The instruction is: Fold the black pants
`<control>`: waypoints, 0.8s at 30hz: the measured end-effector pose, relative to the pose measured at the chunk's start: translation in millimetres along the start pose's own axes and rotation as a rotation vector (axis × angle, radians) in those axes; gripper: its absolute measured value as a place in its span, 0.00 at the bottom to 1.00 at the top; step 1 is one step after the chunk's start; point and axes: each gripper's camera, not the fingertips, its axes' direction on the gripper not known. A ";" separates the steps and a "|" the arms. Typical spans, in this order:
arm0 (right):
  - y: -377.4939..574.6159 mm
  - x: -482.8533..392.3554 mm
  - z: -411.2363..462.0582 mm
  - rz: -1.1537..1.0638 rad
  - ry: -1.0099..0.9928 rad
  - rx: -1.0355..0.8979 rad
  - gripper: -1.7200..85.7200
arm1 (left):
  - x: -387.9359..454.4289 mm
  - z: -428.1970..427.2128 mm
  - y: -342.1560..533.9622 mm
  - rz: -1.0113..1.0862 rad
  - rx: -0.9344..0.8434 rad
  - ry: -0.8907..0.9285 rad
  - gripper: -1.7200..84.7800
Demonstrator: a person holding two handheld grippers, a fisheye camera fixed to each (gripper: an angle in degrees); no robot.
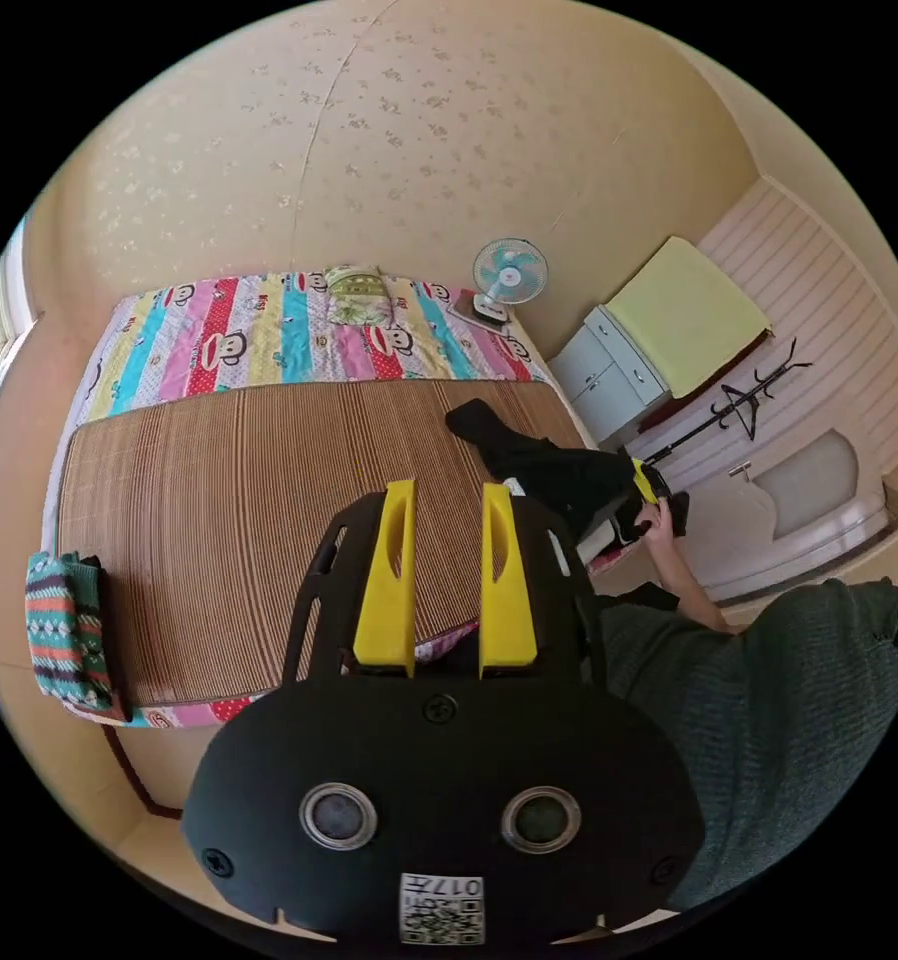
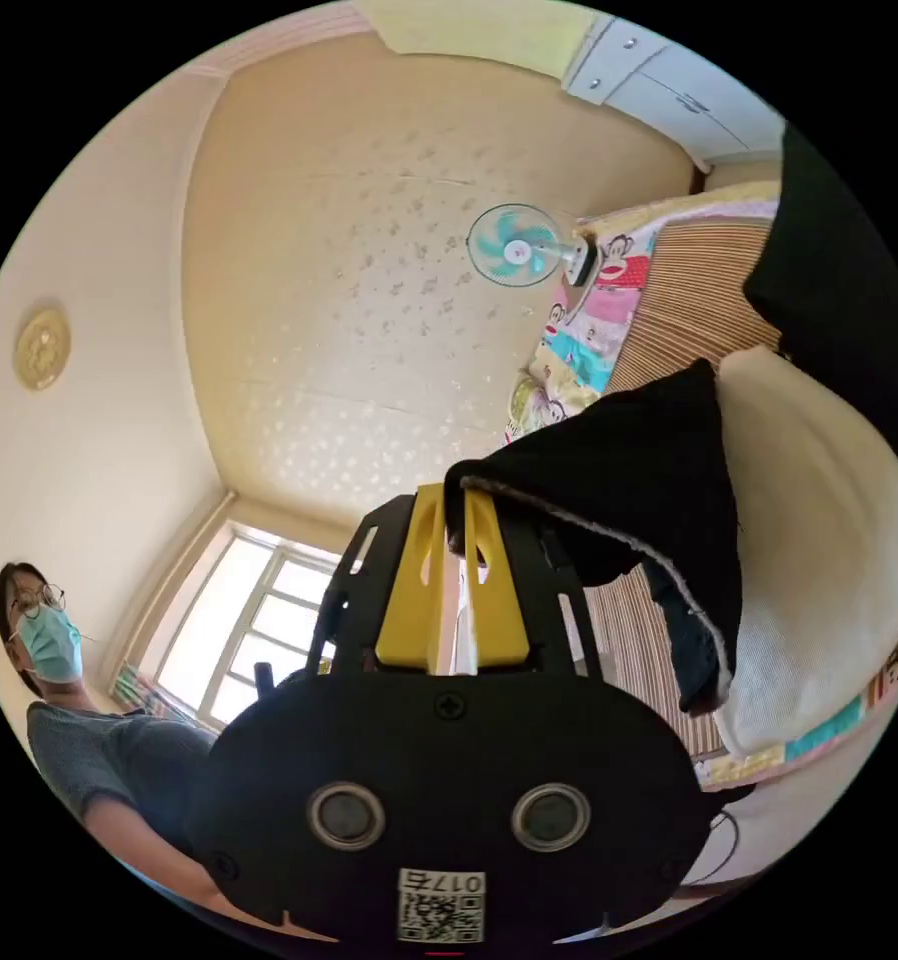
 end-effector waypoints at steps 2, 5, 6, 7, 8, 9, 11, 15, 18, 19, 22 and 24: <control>-7.3 -60.1 34.1 -0.129 0.012 -0.093 0.05 | 26.7 25.6 -10.9 0.094 -0.058 0.058 0.15; 3.7 -156.1 95.4 -0.339 0.000 -0.285 0.05 | 87.7 49.0 -26.1 0.303 -0.075 0.076 0.17; 15.9 -193.6 117.0 -0.409 -0.035 -0.350 0.05 | 114.3 51.9 -30.9 0.386 -0.060 0.051 0.17; 31.2 -230.0 135.5 -0.484 -0.069 -0.412 0.04 | 126.6 52.3 -32.9 0.423 -0.052 0.038 0.18; 40.3 -248.5 143.8 -0.528 -0.081 -0.443 0.04 | 150.3 51.3 -36.5 0.490 -0.030 -0.003 0.19; 60.4 -285.5 156.2 -0.622 -0.119 -0.495 0.04 | 170.2 48.1 -39.1 0.541 0.000 -0.061 0.21; 90.8 -337.2 164.3 -0.746 -0.230 -0.548 0.04 | 192.4 40.0 -40.2 0.609 0.054 -0.169 0.23; 154.4 -429.9 176.6 -0.927 -0.493 -0.725 0.04 | 230.5 3.2 -28.9 0.751 0.237 -0.218 0.18; 193.7 -470.8 183.3 -1.050 -0.438 -0.735 0.04 | 244.3 -33.8 -8.0 0.756 0.419 -0.198 0.07; 198.1 -477.9 180.4 -1.089 -0.390 -0.703 0.04 | 242.5 -39.9 -5.5 0.720 0.452 -0.209 0.06; 195.6 -479.6 156.5 -1.108 -0.431 -0.610 0.03 | 217.2 -75.3 -5.8 0.570 0.527 -0.016 0.03; 196.3 -472.0 131.9 -1.135 -0.415 -0.488 0.03 | 199.7 -101.3 -6.2 0.474 0.596 0.066 0.02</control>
